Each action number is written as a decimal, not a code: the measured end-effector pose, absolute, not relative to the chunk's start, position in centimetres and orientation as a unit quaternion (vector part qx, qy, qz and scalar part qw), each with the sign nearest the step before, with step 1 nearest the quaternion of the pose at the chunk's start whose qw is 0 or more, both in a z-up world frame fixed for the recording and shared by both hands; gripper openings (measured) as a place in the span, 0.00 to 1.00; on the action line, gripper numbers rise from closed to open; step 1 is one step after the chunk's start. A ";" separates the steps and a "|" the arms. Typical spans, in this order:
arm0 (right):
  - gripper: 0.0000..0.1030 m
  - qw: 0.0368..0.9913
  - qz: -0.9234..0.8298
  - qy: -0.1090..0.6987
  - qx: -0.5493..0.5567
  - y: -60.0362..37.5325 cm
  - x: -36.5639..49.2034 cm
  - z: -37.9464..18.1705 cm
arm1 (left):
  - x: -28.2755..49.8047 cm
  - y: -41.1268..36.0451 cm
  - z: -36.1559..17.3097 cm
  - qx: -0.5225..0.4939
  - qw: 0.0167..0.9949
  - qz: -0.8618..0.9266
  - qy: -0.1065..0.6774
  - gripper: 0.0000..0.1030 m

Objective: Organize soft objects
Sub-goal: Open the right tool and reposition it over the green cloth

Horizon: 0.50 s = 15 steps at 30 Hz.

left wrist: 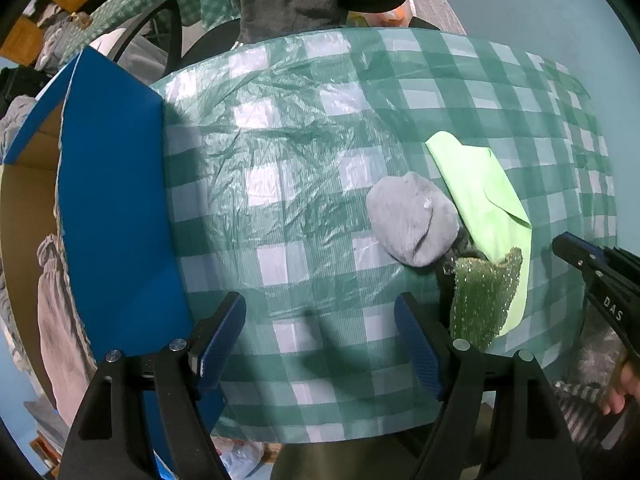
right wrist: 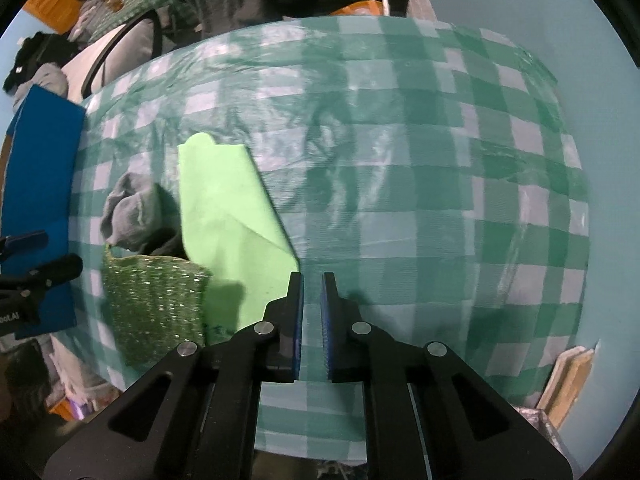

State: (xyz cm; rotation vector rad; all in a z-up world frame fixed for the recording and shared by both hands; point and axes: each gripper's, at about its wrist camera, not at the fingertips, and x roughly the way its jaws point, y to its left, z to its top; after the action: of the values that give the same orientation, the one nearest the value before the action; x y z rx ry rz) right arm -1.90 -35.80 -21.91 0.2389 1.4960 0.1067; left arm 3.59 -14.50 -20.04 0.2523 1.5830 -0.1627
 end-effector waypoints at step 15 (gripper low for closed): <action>0.50 0.722 0.064 0.677 0.125 -35.4 -1.6 -21.9 | 5.6 -16.1 -20.2 0.064 0.695 -0.090 0.710 0.78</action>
State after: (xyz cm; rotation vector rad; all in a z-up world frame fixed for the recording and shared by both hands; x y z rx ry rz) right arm -1.58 -35.44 -21.90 0.2752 1.4952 0.1409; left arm 5.60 -16.12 -20.15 0.1430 1.5855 -0.1998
